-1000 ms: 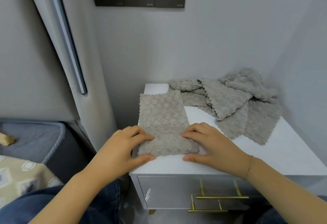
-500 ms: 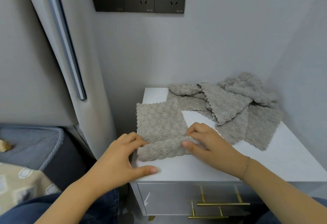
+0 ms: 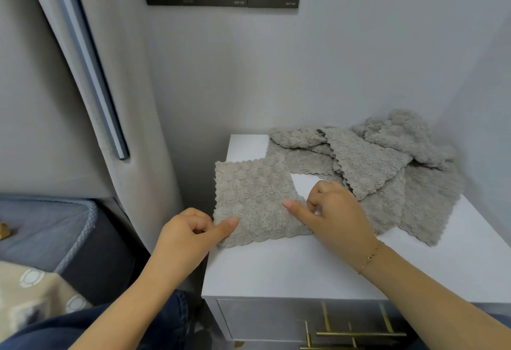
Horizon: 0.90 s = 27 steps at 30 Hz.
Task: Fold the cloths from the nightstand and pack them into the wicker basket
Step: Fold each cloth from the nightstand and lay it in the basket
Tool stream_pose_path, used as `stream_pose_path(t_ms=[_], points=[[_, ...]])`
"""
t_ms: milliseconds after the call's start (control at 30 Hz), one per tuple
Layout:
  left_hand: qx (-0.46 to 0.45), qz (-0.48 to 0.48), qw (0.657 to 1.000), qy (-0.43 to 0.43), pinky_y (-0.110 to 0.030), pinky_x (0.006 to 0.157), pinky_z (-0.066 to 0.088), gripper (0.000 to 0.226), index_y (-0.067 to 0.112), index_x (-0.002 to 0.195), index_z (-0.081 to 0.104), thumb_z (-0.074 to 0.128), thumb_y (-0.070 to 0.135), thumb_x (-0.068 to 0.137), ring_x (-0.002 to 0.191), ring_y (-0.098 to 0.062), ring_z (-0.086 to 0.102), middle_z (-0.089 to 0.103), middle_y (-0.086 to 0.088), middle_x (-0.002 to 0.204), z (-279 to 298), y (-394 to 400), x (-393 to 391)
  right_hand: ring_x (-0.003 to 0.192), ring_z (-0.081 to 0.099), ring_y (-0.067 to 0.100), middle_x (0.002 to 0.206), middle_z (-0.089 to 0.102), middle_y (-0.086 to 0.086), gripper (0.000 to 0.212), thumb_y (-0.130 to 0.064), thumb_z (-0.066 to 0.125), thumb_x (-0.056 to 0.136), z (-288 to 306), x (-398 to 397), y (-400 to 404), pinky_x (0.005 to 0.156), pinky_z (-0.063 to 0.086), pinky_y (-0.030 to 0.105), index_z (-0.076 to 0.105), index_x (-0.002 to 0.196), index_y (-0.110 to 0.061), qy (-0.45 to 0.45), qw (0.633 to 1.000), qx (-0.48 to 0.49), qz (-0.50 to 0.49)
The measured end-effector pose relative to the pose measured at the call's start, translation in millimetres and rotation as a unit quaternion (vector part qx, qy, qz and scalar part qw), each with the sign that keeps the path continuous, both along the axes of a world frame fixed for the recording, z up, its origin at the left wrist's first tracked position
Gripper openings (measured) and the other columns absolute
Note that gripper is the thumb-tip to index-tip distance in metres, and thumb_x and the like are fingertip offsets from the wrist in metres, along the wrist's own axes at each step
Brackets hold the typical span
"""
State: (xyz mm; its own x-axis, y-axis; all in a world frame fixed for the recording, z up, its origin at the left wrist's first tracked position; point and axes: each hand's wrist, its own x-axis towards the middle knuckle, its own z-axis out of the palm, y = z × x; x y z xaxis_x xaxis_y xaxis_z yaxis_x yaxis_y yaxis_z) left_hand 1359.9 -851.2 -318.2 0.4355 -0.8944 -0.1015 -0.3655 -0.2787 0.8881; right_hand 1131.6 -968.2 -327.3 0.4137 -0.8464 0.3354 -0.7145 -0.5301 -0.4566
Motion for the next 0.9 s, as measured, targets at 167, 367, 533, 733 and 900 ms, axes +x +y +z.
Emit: stream_pose_path(t_ms=[167, 367, 533, 733, 900], points=[[0.033, 0.003, 0.998, -0.044, -0.018, 0.065, 0.038, 0.048, 0.025, 0.040, 0.050, 0.076, 0.050, 0.071, 0.067, -0.008, 0.053, 0.058, 0.001, 0.081, -2, -1, 1, 0.077, 0.048, 0.010, 0.075, 0.052, -0.011, 0.052, -0.071, 0.045, 0.079, -2, 5, 0, 0.073, 0.041, 0.030, 0.058, 0.070, -0.021, -0.025, 0.997, -0.079, -0.008], [-0.089, -0.026, 0.984, -0.150, -0.013, 0.068, 0.042, 0.031, 0.030, 0.092, 0.057, 0.075, 0.047, 0.074, 0.083, -0.004, 0.056, 0.054, 0.015, 0.096, -5, 4, -2, 0.085, 0.055, 0.015, 0.092, 0.061, -0.006, 0.026, -0.037, 0.054, 0.093, 1, 3, -4, 0.078, 0.042, 0.031, 0.070, 0.089, -0.016, -0.026, 0.969, -0.196, 0.145], [-0.177, -0.182, 0.905, -0.342, -0.024, 0.096, 0.043, 0.036, 0.029, 0.117, 0.066, 0.049, 0.052, 0.094, 0.113, 0.000, 0.051, 0.055, 0.021, 0.120, -5, 6, 7, 0.097, 0.057, 0.013, 0.103, 0.064, -0.010, 0.045, -0.056, 0.051, 0.092, -1, -6, -2, 0.087, 0.044, 0.029, 0.071, 0.105, -0.018, 0.020, 0.972, -0.129, 0.195], [-0.119, -0.221, 0.906, -0.340, -0.028, 0.105, 0.034, 0.069, 0.029, 0.134, 0.054, 0.051, 0.072, 0.080, 0.122, 0.002, 0.042, 0.049, 0.025, 0.130, -9, 7, 9, 0.110, 0.049, 0.008, 0.119, 0.060, -0.015, 0.062, -0.067, 0.056, 0.080, 2, -15, 1, 0.096, 0.040, 0.026, 0.062, 0.125, -0.024, 0.063, 0.977, -0.030, 0.203], [-0.107, -0.218, 0.922, -0.302, -0.029, 0.098, 0.042, 0.054, 0.038, 0.122, 0.059, 0.051, 0.070, 0.079, 0.107, 0.006, 0.049, 0.056, 0.030, 0.110, 0, 10, 8, 0.107, 0.048, 0.001, 0.112, 0.063, -0.019, 0.050, -0.060, 0.064, 0.081, 16, -23, 1, 0.094, 0.038, 0.016, 0.066, 0.119, -0.027, 0.051, 0.976, 0.034, 0.211]])
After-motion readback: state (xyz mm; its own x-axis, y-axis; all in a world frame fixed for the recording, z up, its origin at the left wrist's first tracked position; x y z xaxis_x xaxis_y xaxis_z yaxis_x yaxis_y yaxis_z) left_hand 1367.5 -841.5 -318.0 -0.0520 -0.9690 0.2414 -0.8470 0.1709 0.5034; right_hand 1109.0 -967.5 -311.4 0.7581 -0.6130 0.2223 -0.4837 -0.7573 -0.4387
